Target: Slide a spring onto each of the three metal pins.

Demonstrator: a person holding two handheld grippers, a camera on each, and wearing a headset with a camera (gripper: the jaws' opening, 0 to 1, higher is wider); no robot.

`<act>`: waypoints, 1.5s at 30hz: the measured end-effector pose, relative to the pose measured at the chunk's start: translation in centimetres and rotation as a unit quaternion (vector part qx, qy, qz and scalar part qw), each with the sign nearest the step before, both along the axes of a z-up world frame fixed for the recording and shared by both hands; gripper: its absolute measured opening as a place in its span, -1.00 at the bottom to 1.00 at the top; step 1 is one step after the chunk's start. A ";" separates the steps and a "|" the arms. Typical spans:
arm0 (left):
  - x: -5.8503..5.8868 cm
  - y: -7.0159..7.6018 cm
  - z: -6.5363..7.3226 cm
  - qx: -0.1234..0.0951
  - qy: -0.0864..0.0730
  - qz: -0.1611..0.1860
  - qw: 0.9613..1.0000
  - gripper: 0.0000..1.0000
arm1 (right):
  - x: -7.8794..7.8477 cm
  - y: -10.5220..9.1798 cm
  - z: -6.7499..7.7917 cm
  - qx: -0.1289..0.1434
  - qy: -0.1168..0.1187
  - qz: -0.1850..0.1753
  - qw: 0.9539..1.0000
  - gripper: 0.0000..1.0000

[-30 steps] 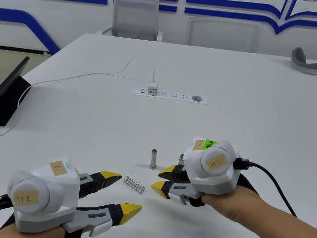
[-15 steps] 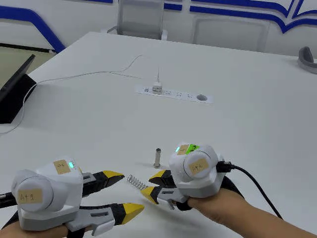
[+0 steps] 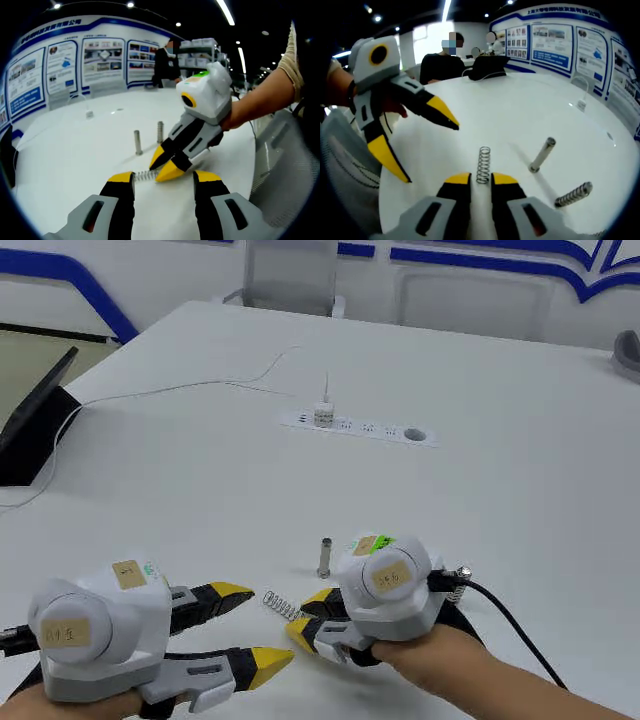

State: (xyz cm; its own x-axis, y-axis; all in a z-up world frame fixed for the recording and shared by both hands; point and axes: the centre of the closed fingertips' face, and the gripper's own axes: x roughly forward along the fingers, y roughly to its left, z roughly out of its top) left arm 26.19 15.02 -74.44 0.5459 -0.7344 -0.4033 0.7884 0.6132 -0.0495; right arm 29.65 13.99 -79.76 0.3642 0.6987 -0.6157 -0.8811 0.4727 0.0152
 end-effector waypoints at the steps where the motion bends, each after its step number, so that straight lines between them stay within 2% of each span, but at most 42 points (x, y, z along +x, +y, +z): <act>1: 0.0 0.0 0.0 0.000 0.000 0.000 1.000 -0.04 | 0.0 0.0 0.0 -0.001 -0.001 0.000 1.000 -0.68; 5: 0.0 0.1 0.0 0.001 0.001 0.001 1.000 -0.05 | 0.0 0.0 -0.2 -0.001 0.005 -0.003 1.000 -0.69; 13: 0.1 0.2 0.0 0.002 0.000 0.002 1.000 -0.05 | 0.1 -0.3 -0.3 -0.006 0.002 -0.004 1.000 -0.76; 22: 0.0 0.0 0.0 0.007 -0.002 -0.003 1.000 -0.06 | -0.7 -1.2 0.8 -0.010 0.001 0.012 1.000 -0.76; 33: -0.3 -1.2 0.1 0.010 -0.003 -0.020 1.000 -0.07 | -2.8 -3.3 3.6 -0.020 -0.006 0.063 0.998 -0.77; 45: -1.8 -3.2 -0.3 0.017 -0.001 -0.057 0.998 -0.11 | -5.7 -5.3 4.4 -0.045 0.004 0.120 0.992 -0.77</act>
State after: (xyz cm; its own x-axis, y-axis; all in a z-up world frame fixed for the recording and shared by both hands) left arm 24.42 11.82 -74.70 0.4606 -0.7778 -0.4277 0.8529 0.5213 -0.0294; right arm 23.99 8.73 -75.38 0.1888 0.7069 -0.6817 -0.9683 0.2497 -0.0093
